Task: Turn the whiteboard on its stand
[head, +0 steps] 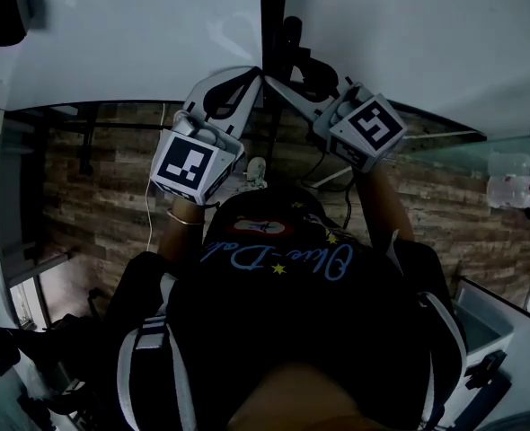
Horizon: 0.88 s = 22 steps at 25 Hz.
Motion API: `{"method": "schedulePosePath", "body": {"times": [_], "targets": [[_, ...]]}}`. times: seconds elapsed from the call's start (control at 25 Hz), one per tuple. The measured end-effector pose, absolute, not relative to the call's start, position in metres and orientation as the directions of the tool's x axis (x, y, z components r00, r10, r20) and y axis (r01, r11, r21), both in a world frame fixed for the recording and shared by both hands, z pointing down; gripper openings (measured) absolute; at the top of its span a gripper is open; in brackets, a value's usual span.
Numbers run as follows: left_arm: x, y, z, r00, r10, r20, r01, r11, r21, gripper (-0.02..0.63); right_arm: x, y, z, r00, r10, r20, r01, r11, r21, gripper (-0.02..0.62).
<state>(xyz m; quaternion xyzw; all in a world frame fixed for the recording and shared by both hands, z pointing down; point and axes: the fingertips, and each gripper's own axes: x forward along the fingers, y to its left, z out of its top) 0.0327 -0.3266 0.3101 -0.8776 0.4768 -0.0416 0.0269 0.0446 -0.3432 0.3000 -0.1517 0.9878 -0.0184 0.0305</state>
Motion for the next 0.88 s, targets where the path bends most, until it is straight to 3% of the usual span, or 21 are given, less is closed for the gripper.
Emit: {"method": "schedulePosePath", "body": {"times": [0.88], "targets": [[0.0324,-0.3294,0.3095,0.516,-0.856,0.029,-0.852,-0.516,-0.087,-0.009,0.0472,-0.3486,0.303,-0.938,-0.343,-0.057,-0.339,0.939,-0.058,0.19]]}}
